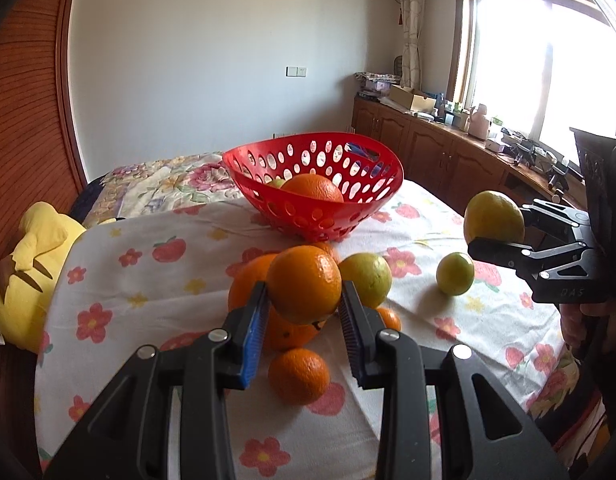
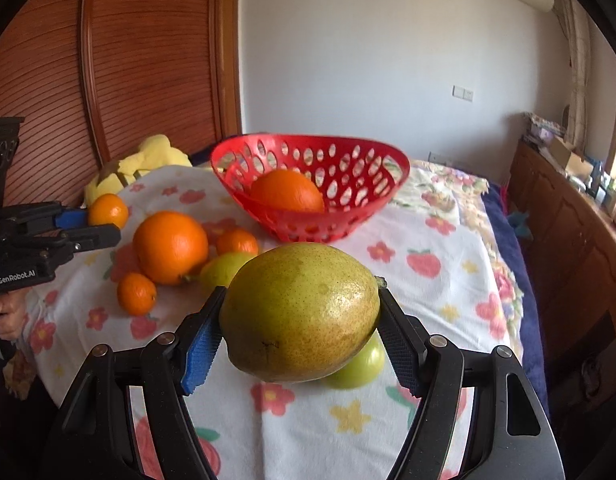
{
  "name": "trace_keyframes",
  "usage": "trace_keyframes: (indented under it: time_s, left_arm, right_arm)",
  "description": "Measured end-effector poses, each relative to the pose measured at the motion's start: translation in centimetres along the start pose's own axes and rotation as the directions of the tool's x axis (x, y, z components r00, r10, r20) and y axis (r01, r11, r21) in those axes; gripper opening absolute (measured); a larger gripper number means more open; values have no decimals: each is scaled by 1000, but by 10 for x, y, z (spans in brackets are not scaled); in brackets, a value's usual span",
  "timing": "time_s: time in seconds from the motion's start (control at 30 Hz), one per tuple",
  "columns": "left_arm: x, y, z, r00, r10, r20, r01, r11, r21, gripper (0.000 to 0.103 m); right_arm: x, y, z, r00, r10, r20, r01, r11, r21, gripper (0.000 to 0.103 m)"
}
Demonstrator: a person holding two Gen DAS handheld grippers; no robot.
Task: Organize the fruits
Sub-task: 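Lift the small orange and yellow pear and carry both over the red basket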
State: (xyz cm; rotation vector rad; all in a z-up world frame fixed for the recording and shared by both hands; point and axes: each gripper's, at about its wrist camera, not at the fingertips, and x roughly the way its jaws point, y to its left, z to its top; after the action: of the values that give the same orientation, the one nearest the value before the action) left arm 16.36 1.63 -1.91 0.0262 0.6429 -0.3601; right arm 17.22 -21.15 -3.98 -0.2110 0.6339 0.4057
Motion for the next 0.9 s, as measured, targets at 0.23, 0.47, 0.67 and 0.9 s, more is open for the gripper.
trace_keyframes:
  time_s: [0.23, 0.47, 0.67, 0.9]
  left_arm:
    - [7, 6, 19, 1000, -8, 8, 8, 1000, -3, 33]
    - [18, 16, 41, 1000, -9, 10, 9, 1000, -7, 33]
    - [30, 23, 64, 1000, -4, 15, 4, 1000, -1, 33]
    - [48, 28, 83, 1000, 4, 12, -4, 1000, 3, 33]
  right_arm:
    - [10, 0, 31, 1000, 16, 12, -16, 999, -30, 74]
    - [26, -11, 64, 999, 33, 19, -32, 999, -40, 74]
    - [51, -19, 84, 999, 37, -1, -37, 998, -53, 74]
    - [90, -31, 102, 999, 20, -46, -23, 997, -79, 74]
